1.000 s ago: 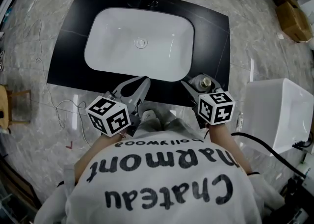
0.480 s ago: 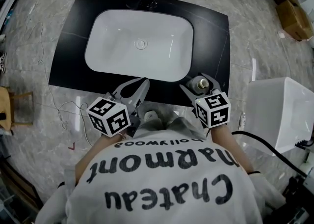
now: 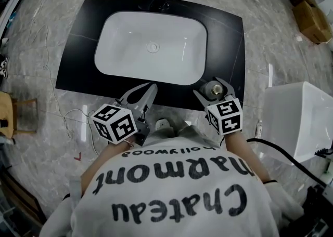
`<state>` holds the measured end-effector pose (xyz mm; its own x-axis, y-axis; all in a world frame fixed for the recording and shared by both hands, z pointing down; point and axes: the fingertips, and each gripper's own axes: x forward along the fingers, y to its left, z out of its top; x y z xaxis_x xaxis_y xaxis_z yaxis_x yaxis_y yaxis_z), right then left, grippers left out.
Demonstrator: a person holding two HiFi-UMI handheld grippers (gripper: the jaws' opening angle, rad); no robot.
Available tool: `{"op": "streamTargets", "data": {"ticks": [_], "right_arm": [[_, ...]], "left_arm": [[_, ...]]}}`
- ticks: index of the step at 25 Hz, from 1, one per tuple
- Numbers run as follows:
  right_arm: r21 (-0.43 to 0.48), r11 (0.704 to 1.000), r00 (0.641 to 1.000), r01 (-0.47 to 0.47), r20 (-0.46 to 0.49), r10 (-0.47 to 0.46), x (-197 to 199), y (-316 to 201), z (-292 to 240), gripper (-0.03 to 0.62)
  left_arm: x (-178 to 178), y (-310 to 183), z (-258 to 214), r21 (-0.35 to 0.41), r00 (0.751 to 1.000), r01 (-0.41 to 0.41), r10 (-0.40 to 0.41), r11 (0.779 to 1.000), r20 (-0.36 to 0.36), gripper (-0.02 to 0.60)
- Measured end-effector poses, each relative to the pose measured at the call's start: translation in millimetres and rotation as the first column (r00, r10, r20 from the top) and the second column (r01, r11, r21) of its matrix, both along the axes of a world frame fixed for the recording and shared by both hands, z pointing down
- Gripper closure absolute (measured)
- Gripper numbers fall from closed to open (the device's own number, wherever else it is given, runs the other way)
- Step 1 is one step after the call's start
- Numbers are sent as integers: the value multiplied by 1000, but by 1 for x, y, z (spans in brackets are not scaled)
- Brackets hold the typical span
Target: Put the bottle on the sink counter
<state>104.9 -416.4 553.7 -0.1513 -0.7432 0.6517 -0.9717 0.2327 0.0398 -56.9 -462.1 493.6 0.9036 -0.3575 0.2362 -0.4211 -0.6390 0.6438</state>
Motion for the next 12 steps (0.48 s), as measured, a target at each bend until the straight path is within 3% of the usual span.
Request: {"op": "streamTargets", "data": {"ticks": [6,12], "right_arm": [[2,1000,1000,10,9,-10,-1,0,0,250],[-53,998,998,46,52,-43,-5,6,5,250]], "left_arm": [[-6,7,-4,7,1000,16,-16,1000,0,566],[-17,24,-14,49,998,59,-60,997,23,566]]}}
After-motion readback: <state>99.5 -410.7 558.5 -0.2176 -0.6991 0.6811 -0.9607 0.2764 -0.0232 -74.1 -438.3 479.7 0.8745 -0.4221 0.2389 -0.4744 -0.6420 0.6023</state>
